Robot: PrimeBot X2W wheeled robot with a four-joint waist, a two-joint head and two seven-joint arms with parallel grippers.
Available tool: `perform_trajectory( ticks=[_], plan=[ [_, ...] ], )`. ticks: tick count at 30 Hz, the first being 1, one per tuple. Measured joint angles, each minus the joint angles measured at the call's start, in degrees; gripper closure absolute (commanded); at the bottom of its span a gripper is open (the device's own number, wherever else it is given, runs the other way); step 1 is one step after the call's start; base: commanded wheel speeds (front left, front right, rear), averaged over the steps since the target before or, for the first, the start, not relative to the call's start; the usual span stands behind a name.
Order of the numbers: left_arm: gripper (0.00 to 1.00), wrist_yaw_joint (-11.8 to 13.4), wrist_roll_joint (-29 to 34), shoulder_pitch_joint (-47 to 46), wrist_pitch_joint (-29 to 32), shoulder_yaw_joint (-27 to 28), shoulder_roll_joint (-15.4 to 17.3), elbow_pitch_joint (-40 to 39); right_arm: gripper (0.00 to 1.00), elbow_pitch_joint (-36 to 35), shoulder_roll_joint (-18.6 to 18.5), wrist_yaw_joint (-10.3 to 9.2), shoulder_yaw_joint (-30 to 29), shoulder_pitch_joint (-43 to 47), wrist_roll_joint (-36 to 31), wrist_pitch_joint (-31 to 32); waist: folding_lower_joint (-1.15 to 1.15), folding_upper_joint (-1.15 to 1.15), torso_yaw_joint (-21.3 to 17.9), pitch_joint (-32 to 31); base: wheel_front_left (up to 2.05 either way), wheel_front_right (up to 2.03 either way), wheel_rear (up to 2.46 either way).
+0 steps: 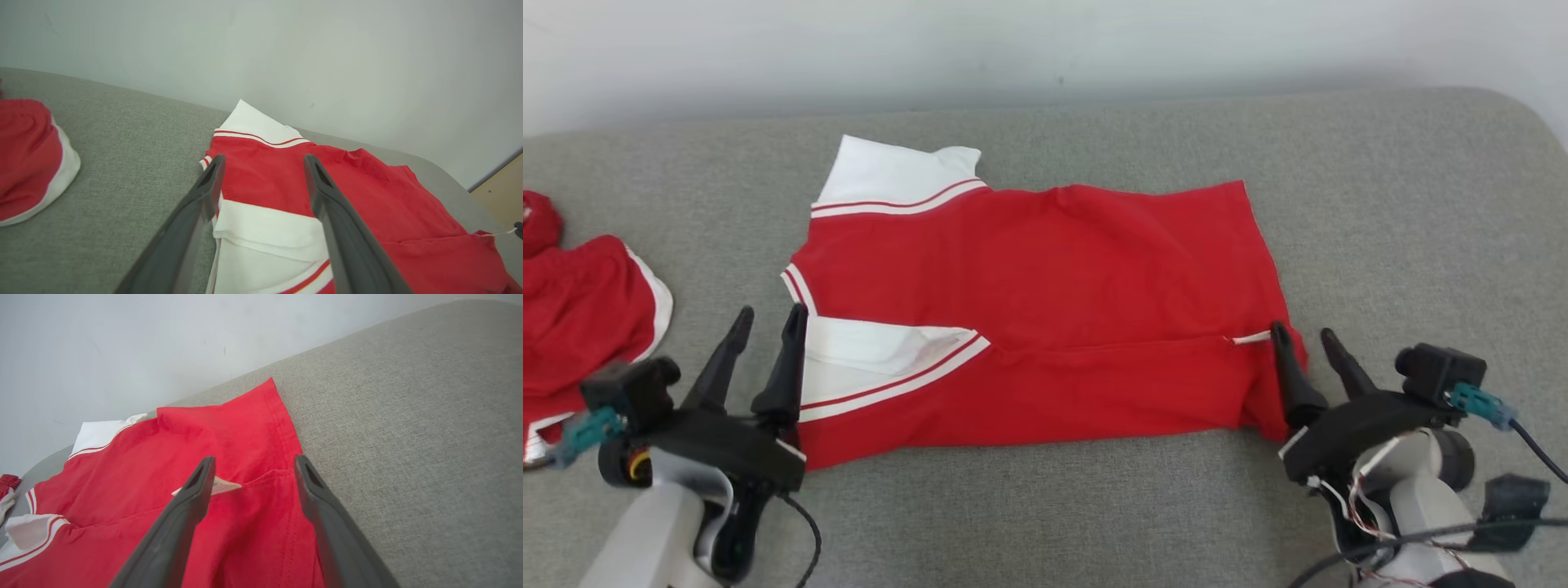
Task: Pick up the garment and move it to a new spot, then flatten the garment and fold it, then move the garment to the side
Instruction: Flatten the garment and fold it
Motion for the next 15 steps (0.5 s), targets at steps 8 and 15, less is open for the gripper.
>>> perform_trajectory(
  ticks=[8, 15],
  plan=[
    [0.0, 0.4, 0.5, 6.0, -2.2, 0.6, -0.7, -1.5, 0.0, -3.1, -2.0, 0.0, -0.4, 5.7, -3.0, -2.6, -0.01, 0.0, 1.4, -1.9, 0.0, 0.0, 0.0],
    [0.0, 1.5, 1.0, 10.4, -2.7, 0.7, -1.4, -4.1, 0.0, -5.8, -1.5, 0.0, -1.8, 9.5, -5.8, -1.3, 0.0, 0.0, 2.1, -1.6, 0.0, 0.0, 0.0]
  ],
)
